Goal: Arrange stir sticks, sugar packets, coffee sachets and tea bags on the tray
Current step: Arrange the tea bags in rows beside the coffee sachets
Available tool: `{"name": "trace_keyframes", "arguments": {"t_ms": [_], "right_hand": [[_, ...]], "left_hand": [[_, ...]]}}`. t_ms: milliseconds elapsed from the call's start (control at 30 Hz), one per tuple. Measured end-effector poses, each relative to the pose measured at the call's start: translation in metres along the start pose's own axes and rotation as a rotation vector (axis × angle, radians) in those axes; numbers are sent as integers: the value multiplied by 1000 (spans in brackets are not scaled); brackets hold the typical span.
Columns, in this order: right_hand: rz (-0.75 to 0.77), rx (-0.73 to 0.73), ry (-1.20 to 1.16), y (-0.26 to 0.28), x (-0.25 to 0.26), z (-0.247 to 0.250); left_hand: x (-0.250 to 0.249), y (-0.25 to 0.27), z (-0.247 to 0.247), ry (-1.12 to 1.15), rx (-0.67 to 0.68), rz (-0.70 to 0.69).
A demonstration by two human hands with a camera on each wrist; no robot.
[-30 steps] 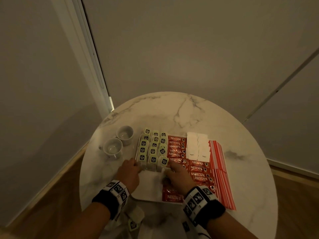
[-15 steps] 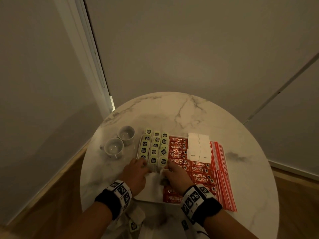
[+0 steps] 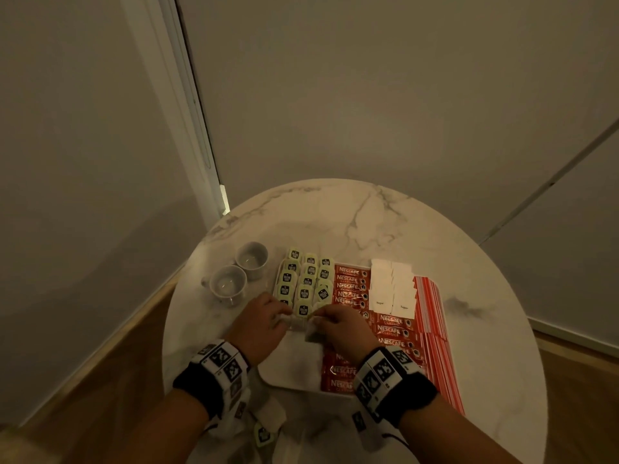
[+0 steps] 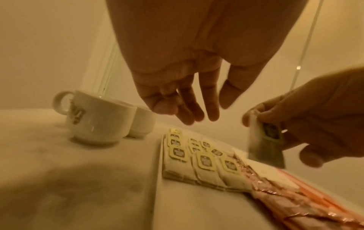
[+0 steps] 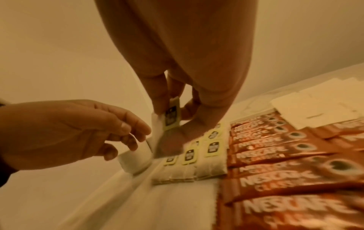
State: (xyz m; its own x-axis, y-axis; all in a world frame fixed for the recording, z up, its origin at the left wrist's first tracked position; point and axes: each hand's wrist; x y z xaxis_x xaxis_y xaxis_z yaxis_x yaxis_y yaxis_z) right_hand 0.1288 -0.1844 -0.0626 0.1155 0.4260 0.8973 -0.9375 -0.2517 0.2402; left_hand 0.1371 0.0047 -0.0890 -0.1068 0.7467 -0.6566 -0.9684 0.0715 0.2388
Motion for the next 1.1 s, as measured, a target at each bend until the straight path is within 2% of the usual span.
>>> {"name": "trace_keyframes", "arguments": {"t_ms": [100, 167, 300, 433, 567, 633, 700, 833, 900, 967, 1100], "right_hand": [[48, 19, 29, -5, 11, -7], [90, 41, 16, -10, 16, -13], [90, 103, 49, -17, 23, -24], [48, 167, 163, -24, 17, -32], [-11, 124, 278, -41, 5, -40], [-24, 97, 305, -50, 0, -44], [-29, 77, 330, -58, -2, -50], [-31, 64, 368, -71, -1, -56], [-26, 59, 393, -75, 1, -56], [-18, 45, 421, -79, 2, -56], [-22, 63, 482, -82, 2, -57]], "left_hand": [[-5, 10, 6, 151, 248, 155], [-5, 17, 5, 270, 333, 212], [3, 23, 4, 260, 289, 292], [8, 27, 2, 185, 314, 350], [15, 28, 1, 8, 188, 411], [21, 27, 0, -31, 105, 372], [23, 27, -1, -77, 70, 272], [26, 27, -4, -331, 172, 56], [27, 28, -6, -501, 233, 26], [27, 28, -9, -585, 233, 5], [25, 28, -14, -579, 198, 17]]}}
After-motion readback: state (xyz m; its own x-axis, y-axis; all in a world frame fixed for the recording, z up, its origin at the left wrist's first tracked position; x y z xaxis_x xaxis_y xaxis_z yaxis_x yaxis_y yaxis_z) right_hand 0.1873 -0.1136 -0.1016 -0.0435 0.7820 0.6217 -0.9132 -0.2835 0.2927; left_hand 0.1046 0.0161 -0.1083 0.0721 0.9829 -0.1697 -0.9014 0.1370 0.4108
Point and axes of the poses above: each hand's wrist, its own y-axis away from the middle knuckle, its own z-axis out of the back of the hand, x = y × z, and after that the axes turned 14 degrees about z, right-handed
